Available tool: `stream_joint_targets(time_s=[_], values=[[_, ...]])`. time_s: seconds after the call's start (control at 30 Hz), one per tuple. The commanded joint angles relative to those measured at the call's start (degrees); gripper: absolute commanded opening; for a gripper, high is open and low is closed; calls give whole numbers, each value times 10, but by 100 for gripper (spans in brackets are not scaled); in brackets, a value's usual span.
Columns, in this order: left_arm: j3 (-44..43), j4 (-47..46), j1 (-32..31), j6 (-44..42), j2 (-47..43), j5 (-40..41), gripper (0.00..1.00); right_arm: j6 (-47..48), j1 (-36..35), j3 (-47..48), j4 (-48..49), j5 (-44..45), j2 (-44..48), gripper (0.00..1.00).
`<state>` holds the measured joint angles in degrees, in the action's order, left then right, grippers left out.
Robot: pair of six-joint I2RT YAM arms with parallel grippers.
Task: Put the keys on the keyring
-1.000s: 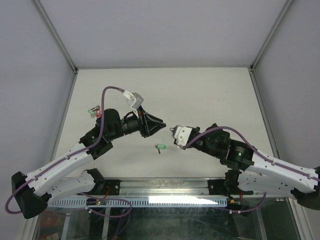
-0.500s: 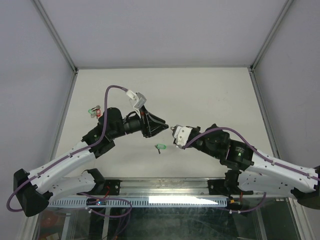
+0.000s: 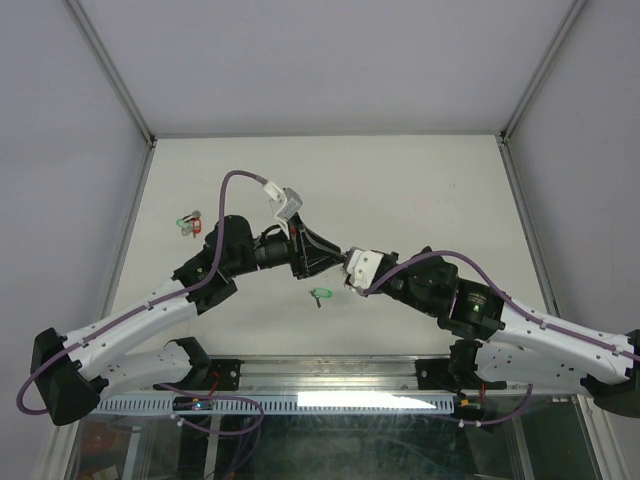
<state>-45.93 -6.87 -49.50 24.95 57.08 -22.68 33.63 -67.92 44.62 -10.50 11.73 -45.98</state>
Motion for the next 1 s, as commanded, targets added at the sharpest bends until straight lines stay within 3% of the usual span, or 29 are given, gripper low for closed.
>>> stream_joint_targets(time_s=[0.0,0.4,0.53,0.63,0.77,0.97], values=[[-11,-36,-7,9,3,-12,29,-10,-4,15,58,-1,2,0],[-7,-32,-6,9,11,-7,28,-14,-3,14,60,-4,9,0],[-7,-32,-6,9,11,-6,16,-15,-3,13,60,-6,8,0],[-8,-32,-6,9,11,-6,2,-14,-3,13,63,-6,7,0],[-6,-32,-7,9,6,-3,0,-12,-4,11,63,-4,6,0],[-4,-29,-8,6,-10,18,0,-7,-4,0,60,9,9,16]])
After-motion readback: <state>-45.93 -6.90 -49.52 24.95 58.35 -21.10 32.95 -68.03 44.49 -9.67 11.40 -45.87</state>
